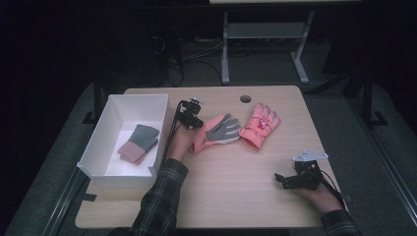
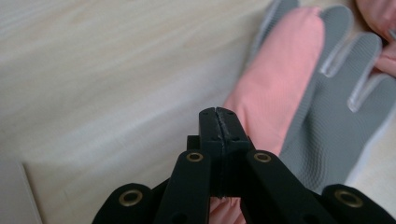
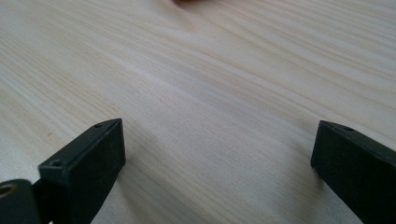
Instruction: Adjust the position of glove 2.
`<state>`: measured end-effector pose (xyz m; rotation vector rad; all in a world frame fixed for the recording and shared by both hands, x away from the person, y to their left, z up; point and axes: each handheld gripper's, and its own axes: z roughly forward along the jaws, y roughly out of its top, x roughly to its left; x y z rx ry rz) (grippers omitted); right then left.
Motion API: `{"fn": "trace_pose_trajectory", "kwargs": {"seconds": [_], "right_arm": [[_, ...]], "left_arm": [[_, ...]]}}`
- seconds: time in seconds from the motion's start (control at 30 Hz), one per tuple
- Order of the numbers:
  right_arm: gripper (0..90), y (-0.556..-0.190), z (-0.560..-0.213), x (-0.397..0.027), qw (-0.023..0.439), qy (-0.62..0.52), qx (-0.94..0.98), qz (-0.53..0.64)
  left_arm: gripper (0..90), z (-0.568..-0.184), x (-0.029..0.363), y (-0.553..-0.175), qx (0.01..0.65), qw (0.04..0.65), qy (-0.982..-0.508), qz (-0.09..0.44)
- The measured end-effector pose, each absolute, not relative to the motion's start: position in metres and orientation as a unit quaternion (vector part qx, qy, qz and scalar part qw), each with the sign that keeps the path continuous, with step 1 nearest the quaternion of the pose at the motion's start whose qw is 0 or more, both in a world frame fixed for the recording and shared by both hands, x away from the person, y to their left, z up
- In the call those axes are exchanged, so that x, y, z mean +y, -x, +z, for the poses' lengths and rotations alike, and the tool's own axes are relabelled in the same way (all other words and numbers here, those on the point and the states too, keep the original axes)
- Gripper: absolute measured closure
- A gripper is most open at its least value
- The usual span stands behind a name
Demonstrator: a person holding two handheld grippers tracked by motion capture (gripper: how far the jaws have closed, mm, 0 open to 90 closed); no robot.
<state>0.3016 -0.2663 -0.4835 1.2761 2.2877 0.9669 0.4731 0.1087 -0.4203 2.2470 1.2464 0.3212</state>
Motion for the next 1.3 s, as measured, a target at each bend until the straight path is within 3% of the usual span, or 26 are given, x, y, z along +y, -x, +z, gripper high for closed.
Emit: {"fn": "trace_pose_trajectory", "kwargs": {"seconds": [0.6, 1.3], "right_arm": [[2.5, -0.301, -0.483, -0.266, 0.174, -0.449, 0.807, 0.34], [2.5, -0.301, -0.483, -0.266, 0.173, -0.451, 0.806, 0.341]], "left_arm": [[89.6, -0.423, 0.106, -0.413, 0.403, 0.289, -0.866, 0.055], [89.7, -0.427, 0.069, -0.361, 0.264, 0.302, -0.916, -0.013]]}}
